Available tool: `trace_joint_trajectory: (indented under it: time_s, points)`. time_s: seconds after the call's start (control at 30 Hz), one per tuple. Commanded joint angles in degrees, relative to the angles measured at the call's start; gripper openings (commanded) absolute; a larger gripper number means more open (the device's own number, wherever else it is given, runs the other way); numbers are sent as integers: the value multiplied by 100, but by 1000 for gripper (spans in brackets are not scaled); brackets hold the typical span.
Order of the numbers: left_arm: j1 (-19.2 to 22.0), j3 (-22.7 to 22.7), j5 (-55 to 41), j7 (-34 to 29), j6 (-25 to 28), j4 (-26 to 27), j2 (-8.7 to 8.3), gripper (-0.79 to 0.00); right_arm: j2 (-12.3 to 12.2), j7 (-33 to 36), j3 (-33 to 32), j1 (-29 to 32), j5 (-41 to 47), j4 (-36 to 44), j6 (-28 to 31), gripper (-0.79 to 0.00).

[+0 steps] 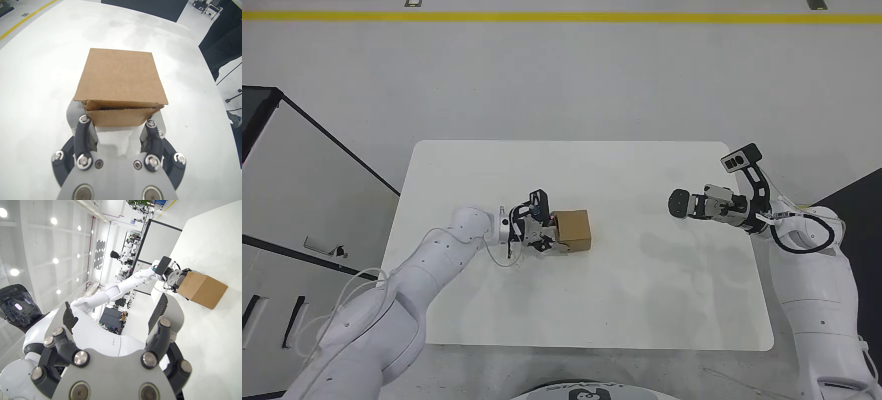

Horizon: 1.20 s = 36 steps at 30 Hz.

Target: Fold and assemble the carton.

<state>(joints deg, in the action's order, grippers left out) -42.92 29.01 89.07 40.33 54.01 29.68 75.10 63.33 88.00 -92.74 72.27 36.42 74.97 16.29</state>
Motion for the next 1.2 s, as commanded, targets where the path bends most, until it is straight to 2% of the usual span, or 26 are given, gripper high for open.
trace_joint_trajectory:
  time_s: [0.0, 0.33, 0.6, 0.8, 0.97, 1.17]
  points:
    - [6, -7, 13, 30, -4, -49, 11, 0, 0, 0, 0, 0, 0, 0, 0, 0]
    - [-36, 23, 117, 440, -59, -184, -50, 0, 0, 0, 0, 0, 0, 0, 0, 0]
    - [-90, 135, 297, 845, -128, -182, -263, 0, 0, 0, 0, 0, 0, 0, 0, 0]
    - [-157, 315, 479, 1127, -133, 65, -572, 0, 0, 0, 0, 0, 0, 0, 0, 0]
    - [-331, 607, 395, 1077, -82, 655, -918, 0, 0, 0, 0, 0, 0, 0, 0, 0]
    - [-706, 1222, 233, 808, 174, 1608, -1422, 0, 0, 0, 0, 0, 0, 0, 0, 0]
